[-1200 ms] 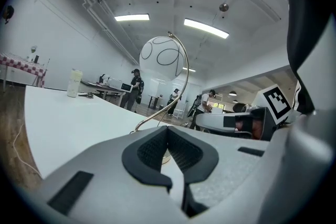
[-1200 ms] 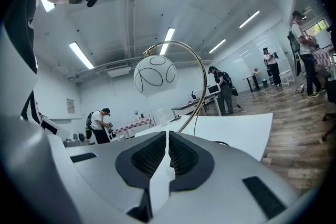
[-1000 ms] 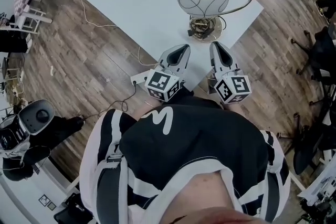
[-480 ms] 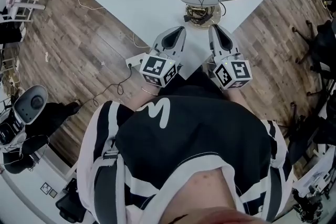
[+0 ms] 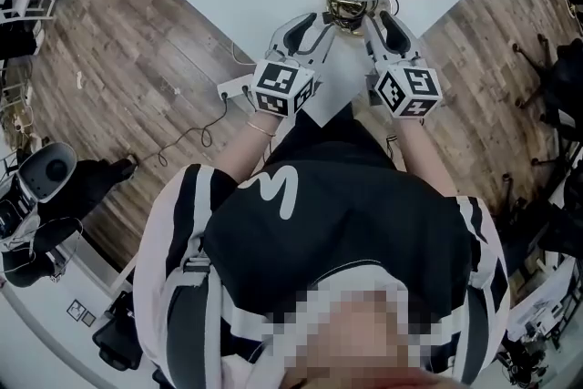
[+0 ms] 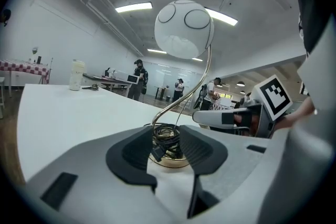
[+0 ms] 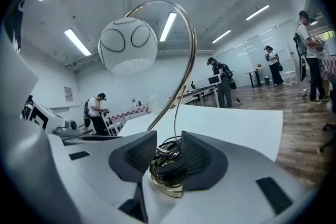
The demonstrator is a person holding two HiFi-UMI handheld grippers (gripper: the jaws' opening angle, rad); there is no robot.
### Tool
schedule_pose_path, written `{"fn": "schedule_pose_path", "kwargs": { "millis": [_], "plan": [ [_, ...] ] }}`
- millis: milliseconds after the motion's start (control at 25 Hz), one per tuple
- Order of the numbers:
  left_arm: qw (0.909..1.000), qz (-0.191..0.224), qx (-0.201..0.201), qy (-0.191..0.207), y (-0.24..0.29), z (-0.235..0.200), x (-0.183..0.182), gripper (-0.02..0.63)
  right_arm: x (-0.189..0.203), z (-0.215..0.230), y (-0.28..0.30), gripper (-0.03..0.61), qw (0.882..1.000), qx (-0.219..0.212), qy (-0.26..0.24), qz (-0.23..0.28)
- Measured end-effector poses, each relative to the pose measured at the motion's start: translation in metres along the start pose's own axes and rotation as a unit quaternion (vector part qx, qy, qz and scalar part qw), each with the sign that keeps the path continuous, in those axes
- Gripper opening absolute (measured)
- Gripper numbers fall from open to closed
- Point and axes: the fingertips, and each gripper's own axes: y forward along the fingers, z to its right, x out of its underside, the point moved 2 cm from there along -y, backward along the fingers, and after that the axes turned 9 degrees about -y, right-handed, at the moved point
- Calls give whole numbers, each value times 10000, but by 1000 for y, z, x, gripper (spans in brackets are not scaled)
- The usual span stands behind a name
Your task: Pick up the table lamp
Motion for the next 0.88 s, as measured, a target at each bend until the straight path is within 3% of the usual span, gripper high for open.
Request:
{"fn": "schedule_pose_path", "kwargs": {
  "millis": [160,720,880],
  "plan": [
    [9998,-124,-110,121,21,-10,-1,185,2,9,17,138,9998,69,-122,-102],
    [9970,-205,-637,383,80,-36,-10,186,14,22,63,137,9975,232,-284,-602],
    [9964,-185,-652,510,88,-30,-8,117,9,26,63,137,9970,235,-519,-527]
  ]
}}
